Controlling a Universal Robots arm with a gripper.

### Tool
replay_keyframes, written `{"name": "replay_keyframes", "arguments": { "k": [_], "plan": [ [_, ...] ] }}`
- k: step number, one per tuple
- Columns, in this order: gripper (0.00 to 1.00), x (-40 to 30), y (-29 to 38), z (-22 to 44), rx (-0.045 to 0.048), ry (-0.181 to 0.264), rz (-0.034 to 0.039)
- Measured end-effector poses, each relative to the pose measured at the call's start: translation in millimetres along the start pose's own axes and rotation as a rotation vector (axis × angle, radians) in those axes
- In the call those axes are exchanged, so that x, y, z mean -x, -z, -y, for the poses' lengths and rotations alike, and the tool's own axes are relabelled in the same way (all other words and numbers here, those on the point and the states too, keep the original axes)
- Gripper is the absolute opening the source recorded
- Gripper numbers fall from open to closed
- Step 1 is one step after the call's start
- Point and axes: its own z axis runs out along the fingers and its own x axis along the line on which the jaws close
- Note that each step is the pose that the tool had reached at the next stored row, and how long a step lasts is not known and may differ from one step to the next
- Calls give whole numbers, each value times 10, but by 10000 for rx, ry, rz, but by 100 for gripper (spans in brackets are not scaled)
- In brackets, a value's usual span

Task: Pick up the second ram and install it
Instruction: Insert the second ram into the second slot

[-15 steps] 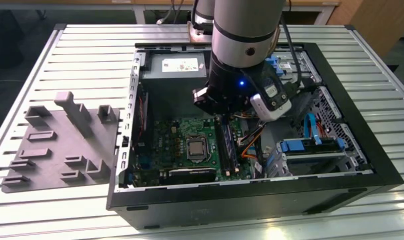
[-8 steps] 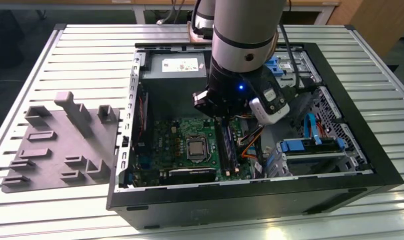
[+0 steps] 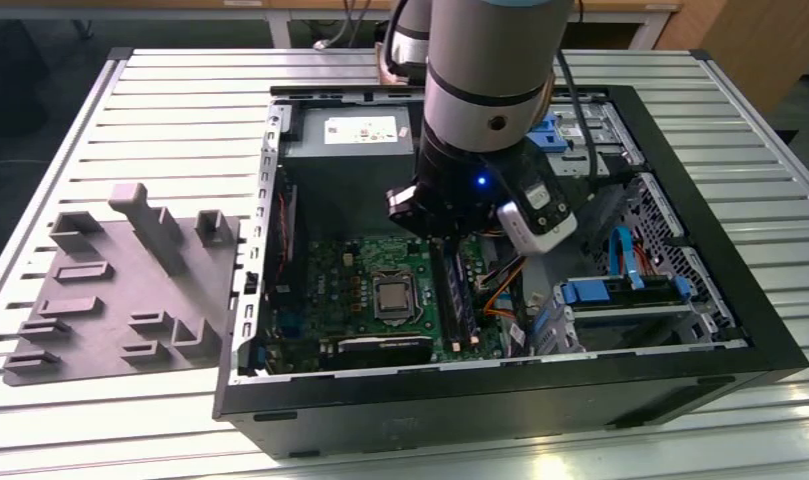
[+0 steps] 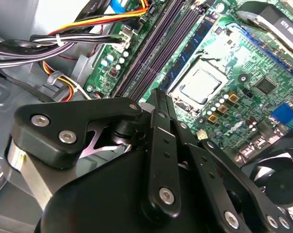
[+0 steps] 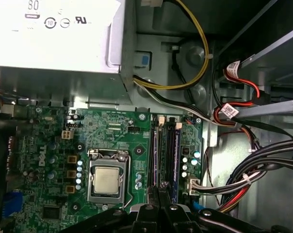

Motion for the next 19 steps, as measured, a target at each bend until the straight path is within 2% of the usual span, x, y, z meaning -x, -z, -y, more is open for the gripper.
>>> {"name": "replay_keyframes", "arguments": {
  "k": [6, 19],
  "plan": [
    [11, 6, -46, 3, -5, -221, 14],
    [11, 24, -131, 9, -6, -239, 15]
  ]
}}
